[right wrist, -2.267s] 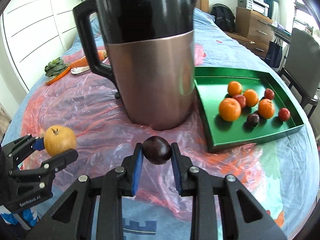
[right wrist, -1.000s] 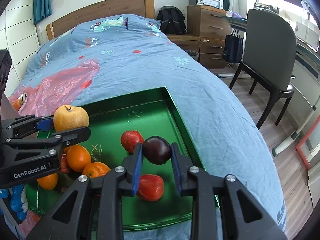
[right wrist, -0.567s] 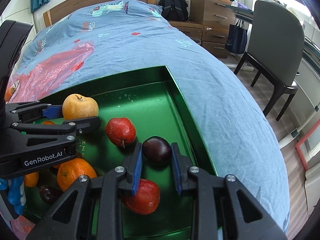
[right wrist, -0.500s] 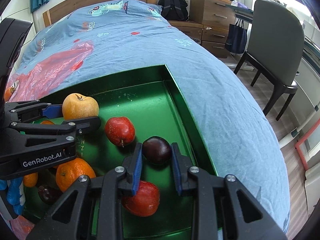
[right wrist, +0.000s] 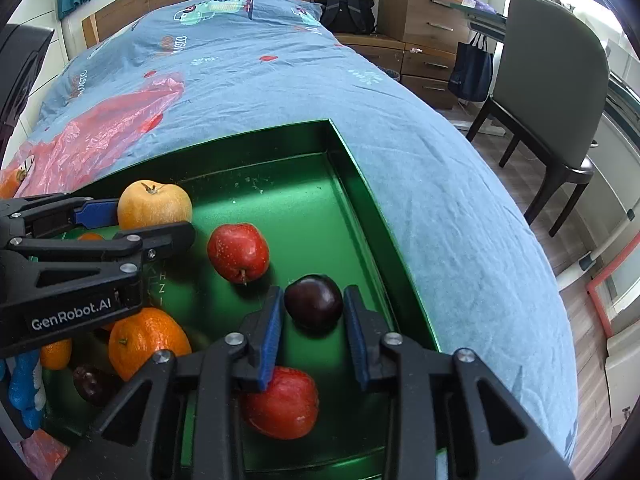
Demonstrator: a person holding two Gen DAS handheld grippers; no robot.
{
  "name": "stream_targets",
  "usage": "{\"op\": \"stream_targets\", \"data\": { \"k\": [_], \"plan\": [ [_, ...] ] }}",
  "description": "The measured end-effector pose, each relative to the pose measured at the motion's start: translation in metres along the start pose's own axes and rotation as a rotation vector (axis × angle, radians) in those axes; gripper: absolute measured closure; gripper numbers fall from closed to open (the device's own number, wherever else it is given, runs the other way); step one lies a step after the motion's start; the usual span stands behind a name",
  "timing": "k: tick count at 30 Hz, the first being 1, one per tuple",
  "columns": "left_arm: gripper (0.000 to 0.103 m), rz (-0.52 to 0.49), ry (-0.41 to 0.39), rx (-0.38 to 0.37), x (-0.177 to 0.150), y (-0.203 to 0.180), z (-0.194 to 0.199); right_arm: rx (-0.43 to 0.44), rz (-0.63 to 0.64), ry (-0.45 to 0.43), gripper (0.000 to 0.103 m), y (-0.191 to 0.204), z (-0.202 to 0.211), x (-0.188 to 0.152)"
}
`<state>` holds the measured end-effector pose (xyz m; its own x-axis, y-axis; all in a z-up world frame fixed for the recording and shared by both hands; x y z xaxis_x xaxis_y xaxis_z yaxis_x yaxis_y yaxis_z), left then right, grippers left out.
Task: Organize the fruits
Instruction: 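Lower the pear and plum into the tray and open both tools, then withdraw both tools away from the green tray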
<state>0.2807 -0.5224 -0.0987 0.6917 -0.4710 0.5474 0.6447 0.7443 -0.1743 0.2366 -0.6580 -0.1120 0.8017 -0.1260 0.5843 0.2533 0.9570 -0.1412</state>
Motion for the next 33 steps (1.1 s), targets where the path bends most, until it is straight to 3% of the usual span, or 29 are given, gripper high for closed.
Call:
{"op": "stream_targets", "data": {
  "k": [2, 4, 10, 21, 25, 28, 33],
  "plan": [
    [0.047, 0.001, -0.015, 0.007, 0.003, 0.0, 0.007, -0.003, 0.0, -0.002, 0.019, 0.0, 0.004, 0.0],
    [0.046, -0.005, -0.029, 0.011, 0.005, -0.001, 0.015, -0.008, -0.003, -0.009, 0.01, -0.001, 0.011, 0.001],
    [0.045, -0.002, -0.074, -0.028, 0.0, -0.005, 0.047, -0.023, -0.028, -0.041, 0.001, -0.007, 0.042, 0.002],
    [0.042, 0.006, -0.162, -0.103, -0.06, -0.008, 0.137, -0.067, -0.057, -0.059, 0.0, -0.005, 0.114, -0.032],
    [0.039, -0.013, -0.205, -0.101, -0.09, -0.002, 0.175, -0.072, -0.028, -0.078, 0.0, 0.016, 0.142, -0.052],
    [0.03, -0.029, -0.23, -0.076, -0.117, 0.005, 0.201, -0.052, -0.007, -0.095, 0.0, 0.04, 0.164, -0.068],
    [0.029, -0.005, -0.244, -0.039, -0.161, 0.026, 0.237, -0.008, 0.003, -0.117, 0.0, 0.08, 0.197, -0.094]
  ]
}}
Point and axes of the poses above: each gripper's, at about its wrist camera, not at the fingertips, and z roughly against the way its jaws point, y to its left, x to its top, the point moved 1 cm from there along -z, roughly the way its jaws point, and after that the axes turned 8 degrees about -x, right-handed, at the moved point
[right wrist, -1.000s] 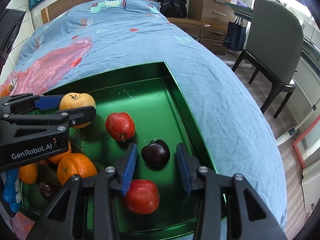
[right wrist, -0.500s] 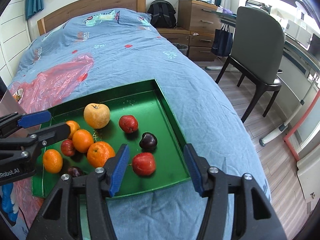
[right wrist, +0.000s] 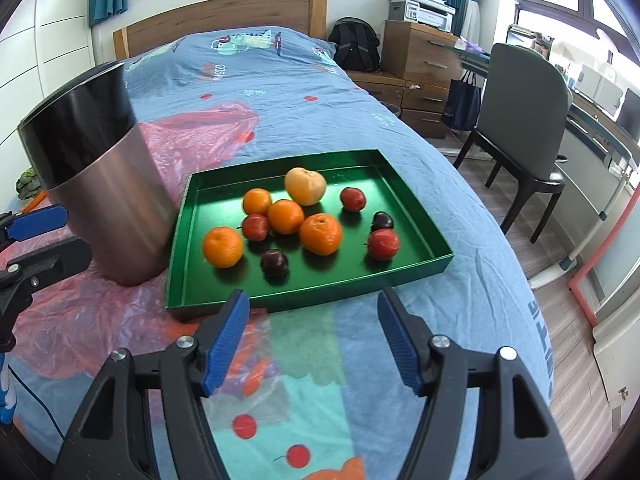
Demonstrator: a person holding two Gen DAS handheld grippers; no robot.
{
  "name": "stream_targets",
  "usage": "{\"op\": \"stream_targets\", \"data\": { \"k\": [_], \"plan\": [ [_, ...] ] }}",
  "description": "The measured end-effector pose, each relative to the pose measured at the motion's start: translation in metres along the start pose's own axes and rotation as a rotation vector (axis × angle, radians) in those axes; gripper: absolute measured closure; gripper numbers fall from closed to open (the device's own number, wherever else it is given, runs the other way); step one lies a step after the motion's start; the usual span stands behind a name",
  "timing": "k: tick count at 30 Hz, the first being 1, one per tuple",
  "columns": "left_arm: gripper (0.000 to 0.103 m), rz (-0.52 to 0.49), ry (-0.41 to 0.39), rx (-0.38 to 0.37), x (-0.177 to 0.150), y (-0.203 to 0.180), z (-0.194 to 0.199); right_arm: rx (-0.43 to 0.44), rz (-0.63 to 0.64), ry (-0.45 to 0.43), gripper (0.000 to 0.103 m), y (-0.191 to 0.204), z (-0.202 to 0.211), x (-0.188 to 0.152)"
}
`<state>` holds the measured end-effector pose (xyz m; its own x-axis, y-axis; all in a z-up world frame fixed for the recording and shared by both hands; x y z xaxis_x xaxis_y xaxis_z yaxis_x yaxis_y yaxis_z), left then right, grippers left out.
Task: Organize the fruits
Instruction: 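Withdraw both tools away from the green tray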
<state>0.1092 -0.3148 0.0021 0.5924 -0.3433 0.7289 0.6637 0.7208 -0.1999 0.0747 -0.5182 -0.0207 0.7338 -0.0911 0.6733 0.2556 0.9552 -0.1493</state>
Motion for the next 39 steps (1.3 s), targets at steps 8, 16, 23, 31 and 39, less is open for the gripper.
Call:
{"op": "stream_targets", "data": {
  "k": [8, 16, 23, 31, 39],
  "plan": [
    [0.029, 0.063, -0.014, 0.086, -0.048, 0.029, 0.057, 0.059, 0.014, -0.005, 0.0, 0.054, 0.039, -0.028],
    [0.029, 0.113, -0.017, 0.153, -0.088, 0.05, 0.095, 0.1, 0.053, -0.038, 0.0, 0.109, 0.068, -0.04],
    [0.027, 0.129, -0.041, 0.193, -0.106, 0.063, 0.124, 0.112, 0.057, -0.077, 0.0, 0.139, 0.087, -0.044],
    [0.022, 0.109, -0.086, 0.202, -0.11, 0.061, 0.147, 0.079, 0.055, -0.15, 0.0, 0.15, 0.109, -0.04],
    [0.008, 0.094, -0.11, 0.202, -0.105, 0.055, 0.155, 0.065, 0.063, -0.174, 0.0, 0.148, 0.115, -0.039]
  ]
}}
Point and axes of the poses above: each gripper's, at about its wrist camera, not at the fingertips, and z roughly against the way its jaws point, y to its left, x to its top, the point moved 1 cm from there along -z, roughly the way its jaws point, and after that the axes turned 8 degrees about -x, right-handed, at the moved point
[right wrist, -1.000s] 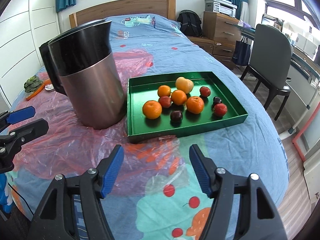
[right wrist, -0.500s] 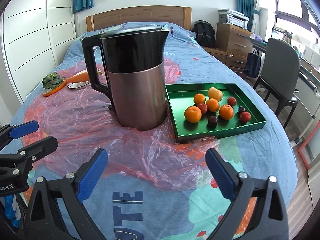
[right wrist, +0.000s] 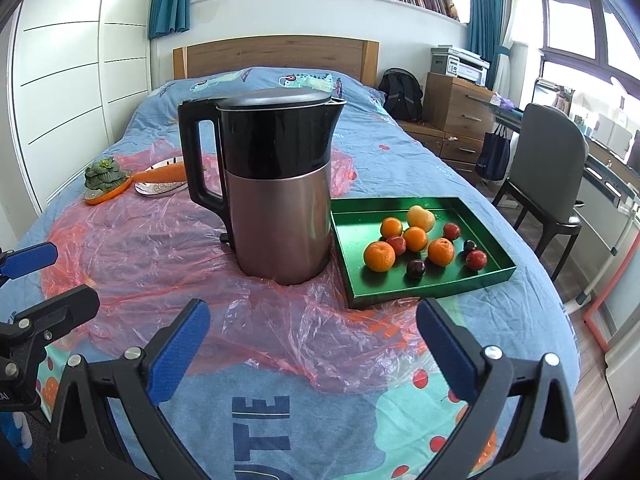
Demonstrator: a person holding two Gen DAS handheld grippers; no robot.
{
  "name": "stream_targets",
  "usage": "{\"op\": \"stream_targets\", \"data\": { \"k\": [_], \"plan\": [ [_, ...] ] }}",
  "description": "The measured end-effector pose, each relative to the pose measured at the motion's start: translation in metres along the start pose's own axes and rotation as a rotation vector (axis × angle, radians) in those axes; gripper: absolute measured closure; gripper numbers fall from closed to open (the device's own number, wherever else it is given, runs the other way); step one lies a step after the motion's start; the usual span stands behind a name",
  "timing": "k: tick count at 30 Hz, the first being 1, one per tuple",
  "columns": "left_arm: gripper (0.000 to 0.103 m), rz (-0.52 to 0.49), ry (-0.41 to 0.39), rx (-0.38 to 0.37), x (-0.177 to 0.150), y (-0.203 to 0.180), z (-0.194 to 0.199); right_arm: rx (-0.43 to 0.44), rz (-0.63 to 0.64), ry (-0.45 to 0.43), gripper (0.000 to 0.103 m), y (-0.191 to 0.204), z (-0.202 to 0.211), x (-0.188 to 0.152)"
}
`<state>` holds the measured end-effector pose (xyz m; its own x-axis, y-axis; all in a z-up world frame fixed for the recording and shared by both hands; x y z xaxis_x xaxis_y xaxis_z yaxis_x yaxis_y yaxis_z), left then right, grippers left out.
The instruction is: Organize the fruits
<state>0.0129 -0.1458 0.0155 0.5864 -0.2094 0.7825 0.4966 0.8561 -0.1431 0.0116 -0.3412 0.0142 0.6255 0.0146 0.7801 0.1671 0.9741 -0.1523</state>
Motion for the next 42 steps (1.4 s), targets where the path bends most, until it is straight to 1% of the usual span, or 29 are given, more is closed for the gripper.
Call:
{"op": "stream_targets", "data": {
  "k": [1, 7, 11, 15, 18, 22, 25, 33, 37, 42],
  "plan": [
    [0.001, -0.003, 0.002, 0.0, 0.0, -0.001, 0.0, -0.003, -0.003, -0.002, 0.0, -0.001, 0.0, 0.0],
    [0.001, 0.012, 0.01, 0.007, 0.0, 0.002, -0.002, -0.003, -0.019, 0.0, 0.0, -0.009, -0.007, 0.0],
    [0.001, 0.018, 0.0, 0.005, 0.0, 0.003, -0.001, 0.003, -0.02, 0.002, 0.0, -0.011, -0.011, -0.001],
    [0.001, 0.018, -0.001, 0.024, -0.001, 0.001, -0.002, 0.008, -0.021, 0.003, 0.0, -0.012, -0.014, -0.001],
    [0.001, 0.038, 0.01, 0.025, -0.002, 0.002, -0.004, 0.014, -0.023, 0.005, 0.0, -0.014, -0.019, -0.001],
    [0.001, 0.044, 0.014, 0.053, -0.003, 0.001, -0.008, 0.015, -0.025, 0.004, 0.0, -0.015, -0.021, -0.002],
    [0.001, 0.056, 0.022, 0.049, -0.004, 0.002, -0.011, 0.015, -0.027, 0.005, 0.0, -0.018, -0.025, -0.003],
    [0.001, 0.058, 0.05, 0.07, -0.007, 0.003, -0.016, 0.01, -0.032, -0.002, 0.0, -0.028, -0.031, 0.0],
    [0.001, 0.057, 0.062, 0.095, -0.008, 0.004, -0.017, 0.003, -0.034, -0.002, 0.0, -0.033, -0.033, 0.0],
    [0.001, 0.057, 0.07, 0.104, -0.01, 0.004, -0.019, 0.003, -0.048, 0.0, 0.0, -0.04, -0.034, 0.0]
  ]
}}
Point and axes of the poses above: each gripper's, at about its wrist camera, not at the fingertips, and z roughly against the way its jaws point, y to its left, x to its top, the point moved 1 cm from there along -z, roughly the way its jaws point, and after that the axes turned 8 degrees about -x, right-handed, at the moved point
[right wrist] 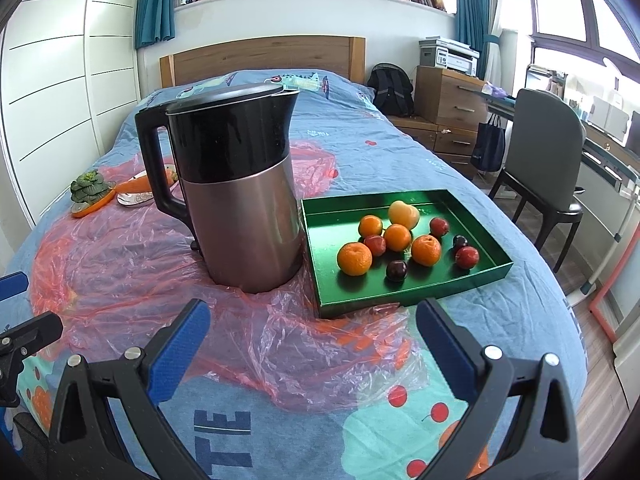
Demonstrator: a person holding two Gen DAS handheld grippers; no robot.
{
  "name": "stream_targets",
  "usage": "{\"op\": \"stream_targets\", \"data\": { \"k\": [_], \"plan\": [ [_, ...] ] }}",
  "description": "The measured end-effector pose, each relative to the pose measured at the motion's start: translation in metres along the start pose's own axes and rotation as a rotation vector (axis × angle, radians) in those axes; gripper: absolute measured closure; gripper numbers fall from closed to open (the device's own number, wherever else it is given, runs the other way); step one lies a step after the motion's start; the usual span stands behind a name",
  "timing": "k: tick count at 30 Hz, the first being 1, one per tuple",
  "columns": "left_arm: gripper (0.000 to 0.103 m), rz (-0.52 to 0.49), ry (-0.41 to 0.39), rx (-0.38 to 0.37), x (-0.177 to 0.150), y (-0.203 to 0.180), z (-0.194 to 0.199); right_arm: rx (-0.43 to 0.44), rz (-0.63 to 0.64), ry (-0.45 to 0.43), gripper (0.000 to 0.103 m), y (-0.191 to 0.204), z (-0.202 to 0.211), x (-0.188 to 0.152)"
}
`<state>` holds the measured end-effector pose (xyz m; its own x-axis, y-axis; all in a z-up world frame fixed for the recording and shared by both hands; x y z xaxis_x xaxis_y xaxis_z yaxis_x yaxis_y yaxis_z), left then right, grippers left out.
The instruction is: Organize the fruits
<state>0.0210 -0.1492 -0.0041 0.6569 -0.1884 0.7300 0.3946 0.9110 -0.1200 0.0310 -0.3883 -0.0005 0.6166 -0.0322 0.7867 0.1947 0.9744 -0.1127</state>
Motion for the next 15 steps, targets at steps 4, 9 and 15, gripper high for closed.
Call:
{"op": "stream_targets", "data": {
  "k": [4, 9, 15],
  "plan": [
    [0.001, -0.008, 0.007, -0.005, -0.002, -0.002, -0.002, 0.0, -0.005, -0.001, 0.0, -0.004, -0.001, 0.002],
    [0.001, -0.006, 0.006, -0.006, -0.002, -0.001, -0.002, 0.012, 0.004, 0.009, 0.0, 0.001, -0.003, 0.002],
    [0.001, 0.014, 0.004, 0.008, -0.005, 0.011, -0.002, 0.024, 0.02, 0.019, 0.0, 0.012, -0.008, 0.002]
  ]
}}
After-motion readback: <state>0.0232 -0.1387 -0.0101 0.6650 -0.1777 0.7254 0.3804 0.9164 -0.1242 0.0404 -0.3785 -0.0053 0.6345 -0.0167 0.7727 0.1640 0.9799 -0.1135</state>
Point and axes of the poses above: each gripper's, at about its wrist camera, not at the fingertips, and z roughly against the way its jaws point, y to its left, x to its top, the point moved 1 cm from there along -z, roughly the way its jaws point, and after that the axes turned 8 degrees about -x, right-handed, at the moved point
